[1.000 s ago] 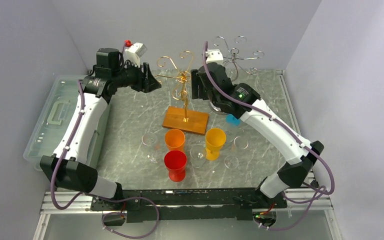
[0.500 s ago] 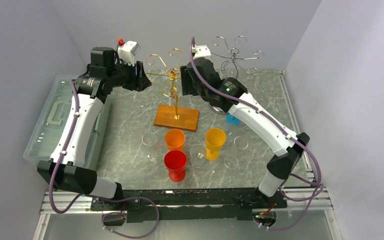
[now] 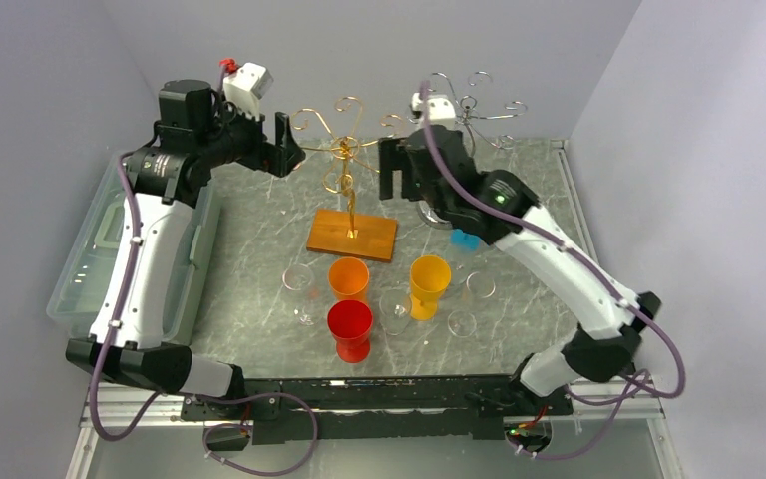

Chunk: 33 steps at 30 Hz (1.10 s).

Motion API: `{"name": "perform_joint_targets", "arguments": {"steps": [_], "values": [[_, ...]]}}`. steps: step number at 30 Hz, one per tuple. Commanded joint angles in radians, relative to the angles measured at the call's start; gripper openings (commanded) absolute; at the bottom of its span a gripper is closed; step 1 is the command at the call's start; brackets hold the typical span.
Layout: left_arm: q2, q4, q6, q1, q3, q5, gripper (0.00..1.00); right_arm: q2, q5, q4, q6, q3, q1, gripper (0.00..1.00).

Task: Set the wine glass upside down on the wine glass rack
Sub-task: Move the wine rack to the center of the board, then pick up the wine glass at the center of the board.

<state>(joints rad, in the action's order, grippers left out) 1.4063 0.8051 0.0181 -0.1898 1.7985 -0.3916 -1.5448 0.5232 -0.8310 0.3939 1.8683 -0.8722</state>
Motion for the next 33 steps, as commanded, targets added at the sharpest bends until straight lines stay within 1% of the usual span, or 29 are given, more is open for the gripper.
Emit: {"name": "perform_joint_targets", "arguments": {"steps": [1,4,9,12,14,20,23,29,33], "values": [[-0.058,0.111,0.033,-0.003,0.072,0.006,0.99,0.142,0.037,-0.097,0.062,-0.075,-0.019,0.88],[-0.084,0.173,0.031,-0.001,0.087,0.02,0.99,0.195,0.057,-0.12,0.105,-0.166,-0.113,0.82],[-0.132,0.223,0.044,0.004,0.072,0.022,0.99,0.174,0.106,-0.21,0.212,-0.251,-0.301,0.7],[-0.149,0.229,0.052,0.005,0.057,0.032,0.99,0.176,0.092,-0.21,0.281,-0.322,-0.362,0.62],[-0.153,0.235,0.056,0.004,0.048,0.031,1.0,0.19,0.086,-0.213,0.351,-0.397,-0.379,0.59],[-0.167,0.24,0.075,0.005,0.019,0.019,0.99,0.251,0.076,-0.177,0.581,-0.612,-0.41,0.59],[-0.178,0.234,0.088,0.004,0.001,0.011,0.99,0.276,0.081,-0.146,0.664,-0.693,-0.414,0.59],[-0.19,0.235,0.099,0.005,-0.012,0.006,0.99,0.285,0.105,-0.08,0.754,-0.771,-0.413,0.54],[-0.202,0.225,0.095,0.005,-0.024,-0.006,0.99,0.246,0.127,-0.065,0.802,-0.787,-0.413,0.51]]}}
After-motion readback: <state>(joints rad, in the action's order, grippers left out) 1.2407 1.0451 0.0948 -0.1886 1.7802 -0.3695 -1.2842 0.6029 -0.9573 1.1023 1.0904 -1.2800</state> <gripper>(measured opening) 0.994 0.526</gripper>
